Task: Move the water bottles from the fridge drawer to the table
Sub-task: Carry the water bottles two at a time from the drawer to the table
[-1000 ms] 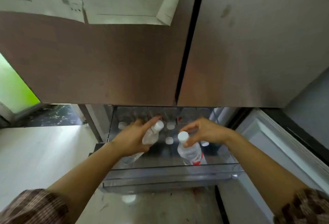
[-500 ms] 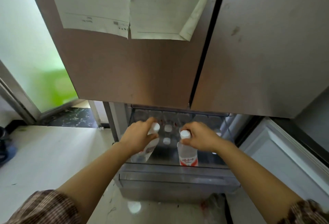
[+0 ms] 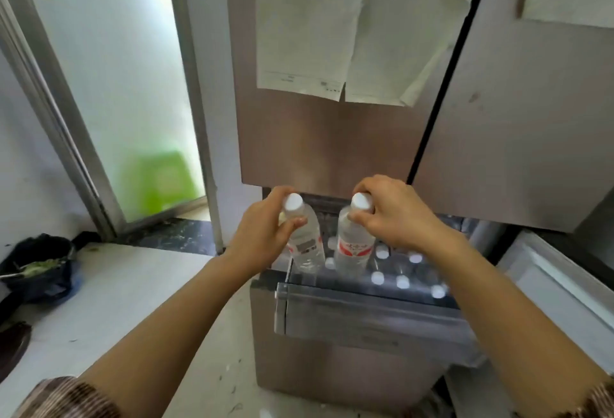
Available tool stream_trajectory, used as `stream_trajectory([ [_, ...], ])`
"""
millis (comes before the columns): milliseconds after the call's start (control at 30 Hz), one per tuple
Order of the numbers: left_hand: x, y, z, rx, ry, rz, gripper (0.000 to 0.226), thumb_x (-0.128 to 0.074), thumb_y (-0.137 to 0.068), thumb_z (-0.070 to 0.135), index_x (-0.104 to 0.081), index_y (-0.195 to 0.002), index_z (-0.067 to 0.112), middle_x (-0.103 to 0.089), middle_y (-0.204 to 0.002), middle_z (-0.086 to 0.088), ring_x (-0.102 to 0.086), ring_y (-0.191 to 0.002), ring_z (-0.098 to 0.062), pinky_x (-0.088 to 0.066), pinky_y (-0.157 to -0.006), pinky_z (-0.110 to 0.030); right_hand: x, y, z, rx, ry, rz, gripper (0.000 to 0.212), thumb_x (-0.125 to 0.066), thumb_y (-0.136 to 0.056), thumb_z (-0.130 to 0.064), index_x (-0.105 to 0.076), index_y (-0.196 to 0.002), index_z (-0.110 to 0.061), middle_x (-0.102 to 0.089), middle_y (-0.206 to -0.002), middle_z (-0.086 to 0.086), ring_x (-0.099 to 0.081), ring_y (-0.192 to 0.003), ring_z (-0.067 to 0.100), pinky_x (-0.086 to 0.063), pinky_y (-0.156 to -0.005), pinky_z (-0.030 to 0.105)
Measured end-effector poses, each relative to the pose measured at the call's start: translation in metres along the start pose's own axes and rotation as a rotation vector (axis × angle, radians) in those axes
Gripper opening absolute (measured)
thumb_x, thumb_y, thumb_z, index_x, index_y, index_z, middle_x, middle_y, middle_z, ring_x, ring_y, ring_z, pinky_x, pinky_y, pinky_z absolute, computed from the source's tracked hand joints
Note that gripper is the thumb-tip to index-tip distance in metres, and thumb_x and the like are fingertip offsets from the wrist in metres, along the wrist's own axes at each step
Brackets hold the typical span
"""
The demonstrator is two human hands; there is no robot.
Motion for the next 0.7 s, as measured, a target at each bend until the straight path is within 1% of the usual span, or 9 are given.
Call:
stream_trajectory([
  [133, 0.074, 0.034, -0.002, -0.005, 0.023, 0.141, 0.034, -0.071, -0.083, 0.018, -0.055, -0.113, 0.014, -0.062, -0.107, -0.002, -0.057, -0.094, -0.015, -0.041, -0.078, -0.018, 0.009, 0.001, -0.075, 0.114, -0.077, 0.051, 0.029, -0.067, -0.086, -0.031, -0.058, -0.111, -0.018, -0.052, -0.101, -0.003, -0.05, -0.091, 0.016, -0.04, -0.079, 0.03],
  [233, 0.127, 0.075, -0.019, -0.002, -0.031, 0.194, 0.035, -0.072, -0.082, 0.016, -0.056, -0.113, 0.014, -0.058, -0.108, 0.001, -0.054, -0.094, -0.015, -0.038, -0.077, -0.016, -0.004, 0.01, -0.134, 0.159, -0.142, -0.006, 0.034, -0.066, -0.087, -0.028, -0.058, -0.117, -0.015, -0.057, -0.111, 0.002, -0.054, -0.097, 0.02, -0.047, -0.085, 0.035],
  [300, 0.159, 0.107, -0.035, 0.029, -0.061, 0.186, 0.035, -0.071, -0.083, 0.017, -0.055, -0.115, 0.016, -0.056, -0.106, 0.004, -0.054, -0.095, -0.016, -0.043, -0.083, -0.022, -0.021, 0.018, -0.173, 0.193, -0.178, -0.061, 0.036, -0.066, -0.088, -0.027, -0.058, -0.12, -0.013, -0.058, -0.116, 0.006, -0.055, -0.1, 0.022, -0.047, -0.087, 0.034],
  [367, 0.189, 0.143, -0.052, 0.085, -0.1, 0.175, 0.037, -0.07, -0.083, 0.017, -0.055, -0.116, 0.016, -0.056, -0.107, 0.003, -0.055, -0.096, -0.017, -0.047, -0.088, -0.031, -0.045, 0.028, -0.212, 0.228, -0.232, -0.132, 0.039, -0.065, -0.088, -0.025, -0.057, -0.124, -0.011, -0.059, -0.121, 0.008, -0.056, -0.104, 0.021, -0.044, -0.086, 0.03],
  [400, 0.204, 0.163, -0.06, 0.118, -0.128, 0.177, 0.037, -0.071, -0.083, 0.017, -0.056, -0.116, 0.016, -0.057, -0.108, 0.002, -0.056, -0.097, -0.018, -0.046, -0.087, -0.031, -0.057, 0.034, -0.232, 0.25, -0.256, -0.169, 0.04, -0.065, -0.089, -0.025, -0.056, -0.125, -0.012, -0.059, -0.123, 0.008, -0.056, -0.104, 0.02, -0.044, -0.085, 0.028],
  [467, 0.234, 0.202, -0.077, 0.184, -0.199, 0.179, 0.038, -0.071, -0.082, 0.018, -0.057, -0.117, 0.014, -0.059, -0.11, -0.001, -0.055, -0.099, -0.019, -0.04, -0.082, -0.024, -0.083, 0.043, -0.273, 0.304, -0.289, -0.225, 0.04, -0.066, -0.088, -0.025, -0.057, -0.124, -0.013, -0.059, -0.123, 0.006, -0.054, -0.099, 0.015, -0.042, -0.083, 0.026],
  [533, 0.263, 0.24, -0.093, 0.257, -0.256, 0.169, 0.04, -0.071, -0.082, 0.02, -0.056, -0.119, 0.014, -0.059, -0.114, -0.001, -0.054, -0.102, -0.018, -0.036, -0.082, -0.02, -0.109, 0.05, -0.316, 0.361, -0.312, -0.272, 0.039, -0.068, -0.086, -0.025, -0.059, -0.122, -0.013, -0.06, -0.12, 0.005, -0.051, -0.093, 0.011, -0.04, -0.078, 0.024],
  [633, 0.306, 0.295, -0.115, 0.4, -0.309, 0.186, 0.04, -0.071, -0.083, 0.022, -0.055, -0.12, 0.016, -0.059, -0.117, 0.0, -0.054, -0.105, -0.018, -0.041, -0.089, -0.027, -0.143, 0.058, -0.386, 0.466, -0.338, -0.357, 0.033, -0.069, -0.084, -0.025, -0.062, -0.114, -0.013, -0.061, -0.113, 0.004, -0.053, -0.09, 0.013, -0.042, -0.076, 0.026],
  [700, 0.335, 0.328, -0.129, 0.485, -0.344, 0.225, 0.039, -0.07, -0.084, 0.023, -0.055, -0.119, 0.016, -0.059, -0.117, 0.0, -0.054, -0.104, -0.019, -0.043, -0.09, -0.03, -0.162, 0.062, -0.433, 0.544, -0.37, -0.4, 0.029, -0.07, -0.082, -0.023, -0.064, -0.109, -0.012, -0.063, -0.109, 0.006, -0.055, -0.09, 0.016, -0.042, -0.075, 0.027],
])
Point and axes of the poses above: each hand's wrist, its own y-axis away from the middle knuckle, its own x-axis out of the back of the hand, z = x × y, the point moved 2 cm from there along -y, towards the middle knuckle
